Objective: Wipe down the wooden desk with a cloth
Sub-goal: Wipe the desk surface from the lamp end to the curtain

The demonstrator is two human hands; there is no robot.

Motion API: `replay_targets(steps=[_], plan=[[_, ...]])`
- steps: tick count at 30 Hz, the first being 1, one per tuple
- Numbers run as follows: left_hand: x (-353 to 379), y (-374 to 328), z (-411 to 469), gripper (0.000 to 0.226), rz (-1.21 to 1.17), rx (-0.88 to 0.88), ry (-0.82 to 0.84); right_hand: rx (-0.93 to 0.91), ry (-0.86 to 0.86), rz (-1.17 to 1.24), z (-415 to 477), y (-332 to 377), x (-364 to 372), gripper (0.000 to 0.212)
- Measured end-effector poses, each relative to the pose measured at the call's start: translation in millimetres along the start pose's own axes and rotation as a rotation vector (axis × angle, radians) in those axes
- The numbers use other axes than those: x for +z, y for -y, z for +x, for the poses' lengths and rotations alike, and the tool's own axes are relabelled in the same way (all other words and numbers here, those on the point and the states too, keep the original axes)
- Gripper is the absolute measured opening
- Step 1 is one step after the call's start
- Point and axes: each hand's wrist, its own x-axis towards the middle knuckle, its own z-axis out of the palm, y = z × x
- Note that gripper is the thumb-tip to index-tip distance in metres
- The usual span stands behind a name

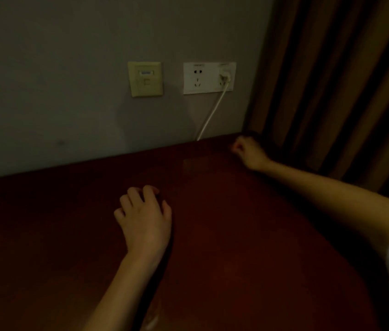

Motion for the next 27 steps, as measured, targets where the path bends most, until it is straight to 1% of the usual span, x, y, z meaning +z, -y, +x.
replay_targets(steps=[2,3,4,5,6,7,10,11,13,14,15,16,18,21,24,25,27], plan=[[0,0,0,0.032,0.011,0.000,-0.010,0.329,-0.097,-0.095,25,-42,-11,0.026],[1,-1,0,0.033,0.019,0.000,-0.010,0.449,-0.125,-0.153,34,-51,-10,0.031],[2,-2,1,0.032,0.021,0.002,-0.009,0.523,-0.147,-0.205,39,-48,-7,0.036],[2,-3,2,0.032,0.018,0.004,-0.009,0.526,-0.150,-0.226,44,-38,0,0.038],[3,-3,2,0.031,0.015,0.005,-0.013,0.458,-0.141,-0.210,45,-19,9,0.037],[3,-3,2,0.030,0.013,0.008,-0.016,0.342,-0.117,-0.168,45,2,21,0.033],[2,-1,2,0.030,0.013,0.000,-0.002,-0.067,0.001,-0.045,21,77,51,0.019],[2,-1,1,0.030,0.015,-0.004,0.002,-0.216,0.048,-0.025,6,101,59,0.017],[1,-2,2,0.030,0.026,-0.006,0.003,-0.471,0.165,-0.019,-20,133,67,0.020],[1,-2,2,0.030,0.031,-0.005,0.000,-0.541,0.218,-0.019,-24,137,68,0.023],[2,-2,3,0.030,0.035,-0.007,0.000,-0.548,0.257,-0.016,-21,135,66,0.025],[3,-2,3,0.030,0.039,-0.008,0.004,-0.513,0.263,-0.015,-13,126,63,0.026],[4,-2,3,0.031,0.039,-0.003,0.004,-0.380,0.211,-0.037,13,98,53,0.028],[3,-1,3,0.031,0.043,-0.007,-0.001,-0.097,0.097,-0.114,51,30,28,0.030],[4,-1,5,0.031,0.058,-0.013,-0.003,0.239,-0.033,-0.212,65,-42,2,0.036],[4,-1,5,0.030,0.052,-0.010,-0.012,0.335,-0.050,-0.237,63,-55,-3,0.038],[5,-1,5,0.029,0.054,-0.007,-0.025,0.423,-0.063,-0.286,61,-61,-4,0.042]])
